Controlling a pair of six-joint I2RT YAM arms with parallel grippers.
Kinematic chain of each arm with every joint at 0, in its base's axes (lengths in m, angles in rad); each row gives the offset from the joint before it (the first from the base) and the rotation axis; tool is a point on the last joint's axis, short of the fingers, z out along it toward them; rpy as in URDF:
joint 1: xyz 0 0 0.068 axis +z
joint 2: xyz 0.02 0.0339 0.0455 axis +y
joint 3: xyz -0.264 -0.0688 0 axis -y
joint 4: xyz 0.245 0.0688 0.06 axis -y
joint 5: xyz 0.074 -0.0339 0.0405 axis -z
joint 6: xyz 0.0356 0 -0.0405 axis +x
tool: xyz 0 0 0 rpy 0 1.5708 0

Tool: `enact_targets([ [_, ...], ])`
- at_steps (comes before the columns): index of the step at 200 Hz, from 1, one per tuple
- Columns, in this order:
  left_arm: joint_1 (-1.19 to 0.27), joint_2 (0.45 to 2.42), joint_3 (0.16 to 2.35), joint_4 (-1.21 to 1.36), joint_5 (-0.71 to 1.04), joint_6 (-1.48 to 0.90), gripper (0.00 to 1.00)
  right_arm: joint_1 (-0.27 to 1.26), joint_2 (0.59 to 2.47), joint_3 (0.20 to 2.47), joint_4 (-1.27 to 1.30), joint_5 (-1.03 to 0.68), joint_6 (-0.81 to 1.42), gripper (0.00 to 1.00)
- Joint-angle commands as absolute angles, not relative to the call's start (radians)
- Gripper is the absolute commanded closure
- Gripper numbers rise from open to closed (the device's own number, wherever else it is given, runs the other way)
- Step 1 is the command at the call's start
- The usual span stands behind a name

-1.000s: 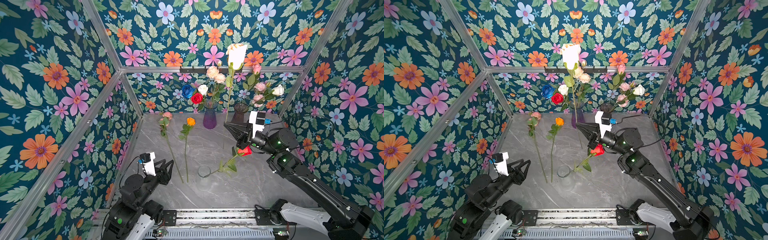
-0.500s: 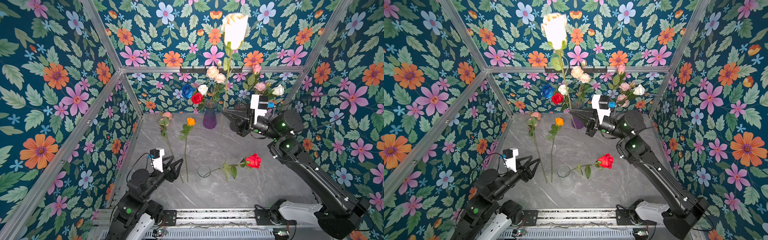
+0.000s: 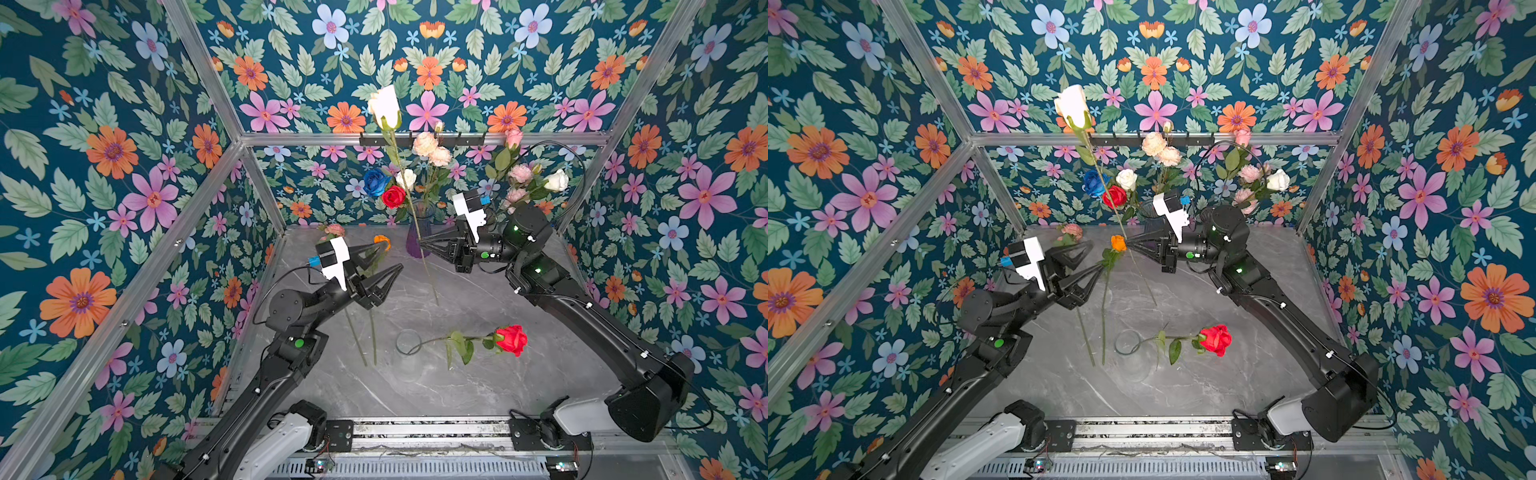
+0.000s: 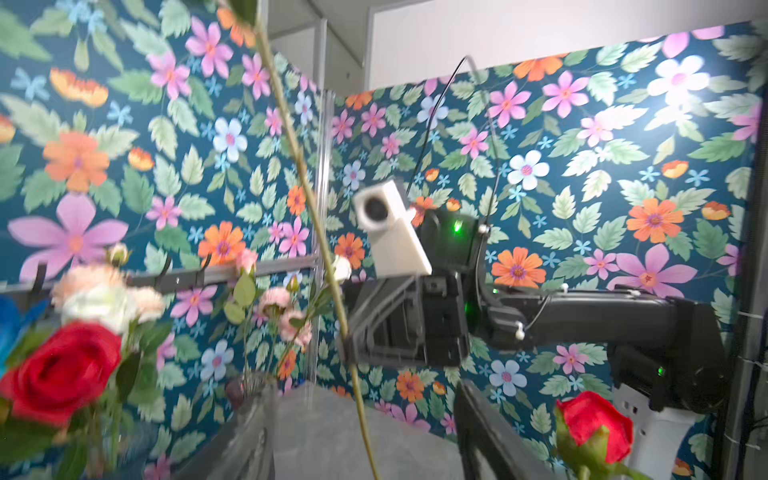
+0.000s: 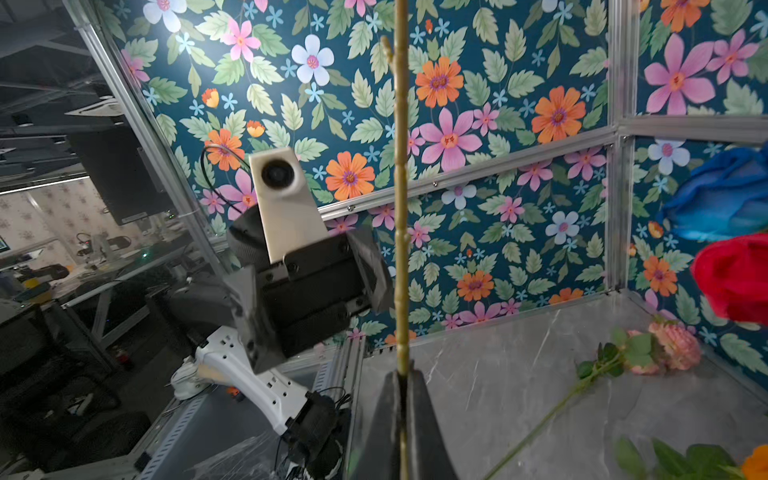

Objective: Arrange the flowers into the vase

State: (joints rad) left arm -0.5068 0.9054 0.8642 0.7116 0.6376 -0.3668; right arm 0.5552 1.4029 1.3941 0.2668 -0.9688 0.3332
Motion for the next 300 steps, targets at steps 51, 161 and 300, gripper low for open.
enact_targets([
  [51,-0.508,1.160,1.061,0.991,0.730,-0.519,0.29,0.554,1.363,1.304,0.312,-1.036,0.334,1.00],
  [161,-0.521,1.245,1.126,0.957,0.723,-0.600,0.50,0.555,1.334,1.291,0.284,-1.055,0.314,1.00],
  [300,-0.540,0.926,0.977,0.344,0.564,-0.225,1.00,0.529,0.980,1.287,-0.236,-0.177,0.015,0.02],
])
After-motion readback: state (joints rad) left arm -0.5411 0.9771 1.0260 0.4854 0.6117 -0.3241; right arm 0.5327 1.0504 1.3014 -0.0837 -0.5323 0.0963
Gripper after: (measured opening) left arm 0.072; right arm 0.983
